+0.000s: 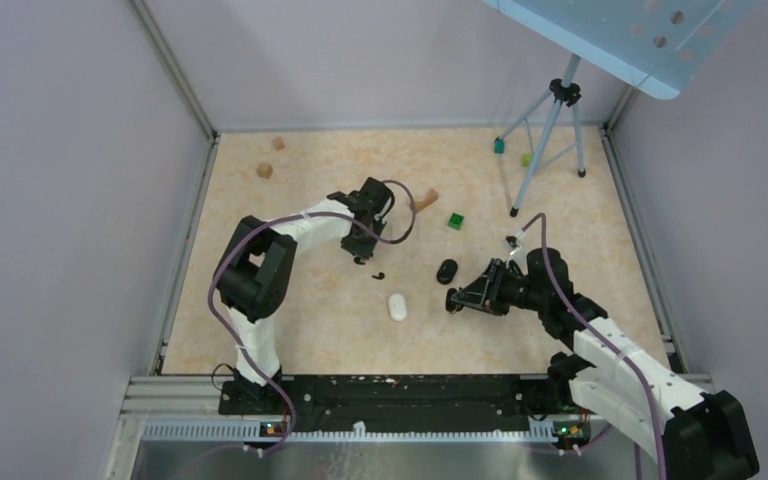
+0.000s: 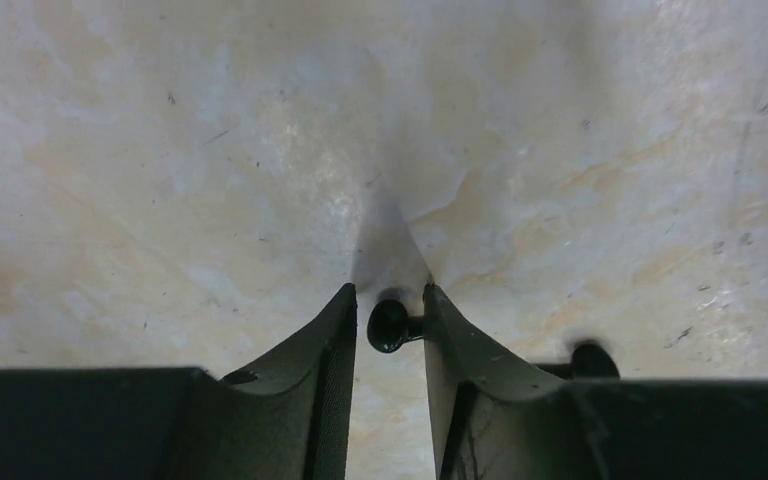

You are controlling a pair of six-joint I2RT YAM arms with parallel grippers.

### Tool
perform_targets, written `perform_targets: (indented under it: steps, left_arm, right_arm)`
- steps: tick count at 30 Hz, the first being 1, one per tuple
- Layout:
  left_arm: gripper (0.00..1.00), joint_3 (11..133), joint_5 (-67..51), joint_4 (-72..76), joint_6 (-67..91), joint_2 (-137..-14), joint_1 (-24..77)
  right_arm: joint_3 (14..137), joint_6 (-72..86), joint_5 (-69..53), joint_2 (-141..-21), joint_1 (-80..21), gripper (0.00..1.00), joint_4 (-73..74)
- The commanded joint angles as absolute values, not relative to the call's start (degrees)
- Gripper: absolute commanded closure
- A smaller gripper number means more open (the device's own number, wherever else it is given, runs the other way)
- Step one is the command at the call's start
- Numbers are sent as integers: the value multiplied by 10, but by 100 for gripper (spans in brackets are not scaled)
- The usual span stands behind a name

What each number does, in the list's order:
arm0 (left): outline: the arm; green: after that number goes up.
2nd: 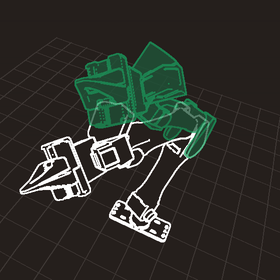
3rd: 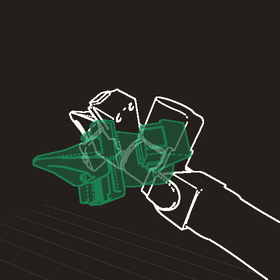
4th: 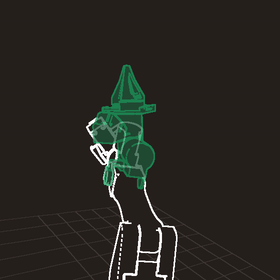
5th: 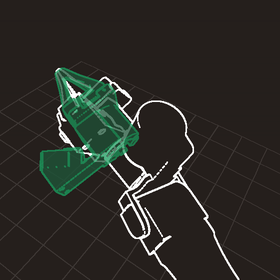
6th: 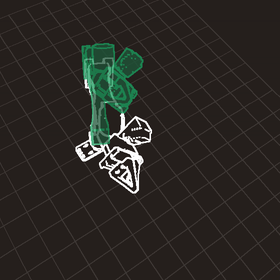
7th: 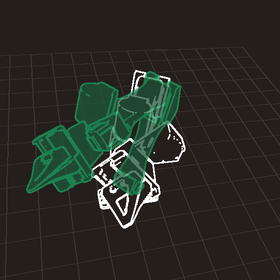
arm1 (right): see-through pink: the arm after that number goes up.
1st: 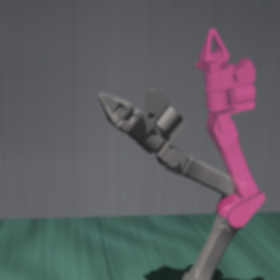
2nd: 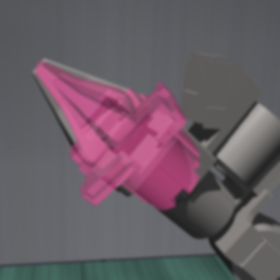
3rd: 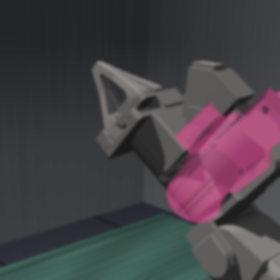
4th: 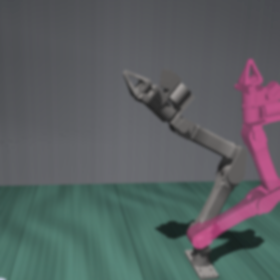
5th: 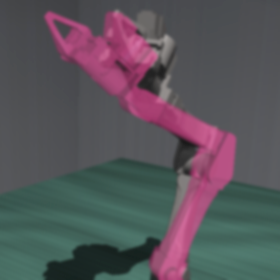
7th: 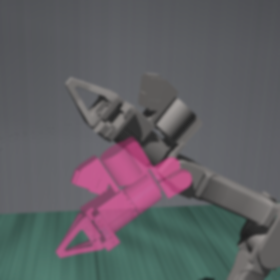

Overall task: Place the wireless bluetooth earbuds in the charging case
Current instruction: Move the left earbud to the center of the board.

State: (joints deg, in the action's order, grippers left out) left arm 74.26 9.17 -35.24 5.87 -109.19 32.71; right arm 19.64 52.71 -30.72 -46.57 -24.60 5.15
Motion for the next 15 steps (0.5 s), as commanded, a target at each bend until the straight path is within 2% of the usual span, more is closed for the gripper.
perform_targets:
  steps: [1,8,9,10,15]
  left_arm:
    - [60,788,79,-351,63,-1101,329]
    - [50,826,103,-406,161,-1067,311]
    - [43,824,104,-410,184,-1056,306]
    - [42,818,99,-414,209,-1045,302]
    - [47,769,118,-447,395,-999,292]
  right_arm:
    - [222,525,-307,-463,-249,100,32]
    - [222,524,-307,-468,-249,100,32]
    - [222,524,-307,-469,-250,100,30]
    - [221,524,-308,-471,-249,100,27]
    - [222,523,-314,-486,-249,100,10]
